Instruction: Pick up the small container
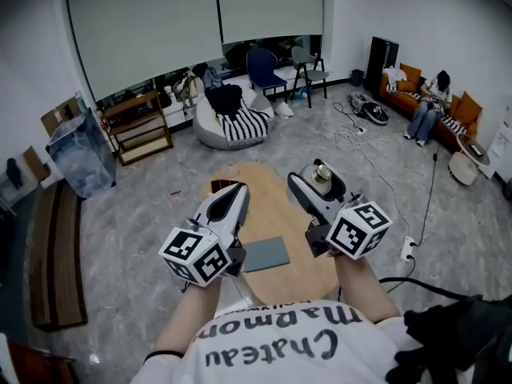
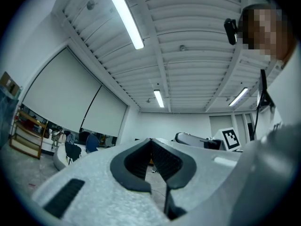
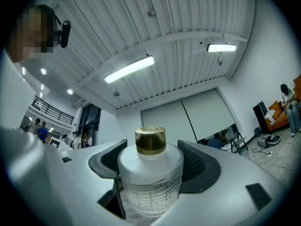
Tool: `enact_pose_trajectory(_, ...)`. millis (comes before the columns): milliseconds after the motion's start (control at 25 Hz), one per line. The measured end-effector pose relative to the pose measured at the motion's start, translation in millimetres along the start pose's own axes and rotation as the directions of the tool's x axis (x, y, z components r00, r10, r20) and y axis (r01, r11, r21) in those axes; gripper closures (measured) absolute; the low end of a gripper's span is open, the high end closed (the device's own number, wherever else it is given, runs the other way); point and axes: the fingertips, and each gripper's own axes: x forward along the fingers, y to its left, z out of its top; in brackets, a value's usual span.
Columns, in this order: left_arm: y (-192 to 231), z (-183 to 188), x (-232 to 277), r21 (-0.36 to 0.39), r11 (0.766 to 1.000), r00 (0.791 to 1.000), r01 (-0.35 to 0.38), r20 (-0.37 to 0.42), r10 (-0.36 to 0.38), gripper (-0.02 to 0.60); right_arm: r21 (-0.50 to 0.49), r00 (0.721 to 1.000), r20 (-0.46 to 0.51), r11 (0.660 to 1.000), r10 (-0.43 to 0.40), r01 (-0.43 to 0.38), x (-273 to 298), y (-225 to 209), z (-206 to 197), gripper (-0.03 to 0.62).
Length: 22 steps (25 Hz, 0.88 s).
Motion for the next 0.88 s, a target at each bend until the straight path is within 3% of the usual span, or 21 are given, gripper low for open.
enact_pose_trajectory(560, 1.2, -10.6, -5.8, -0.025, 1.000, 1.000, -0.013, -0.016, 0.012, 0.568, 0.022, 0.999, 0.000, 0.999, -0.034, 0.034, -5.2, -2.4, -14.2, 0.264)
enact_pose_trajectory(880, 4.2, -11.5, -6.5, -0.059, 0.998, 0.999, -0.034, -0.016, 0.033, 0.568, 0.052, 1.000, 0.025, 0.999, -0.016, 0.014, -7.0, -3.7, -6.7, 0.266)
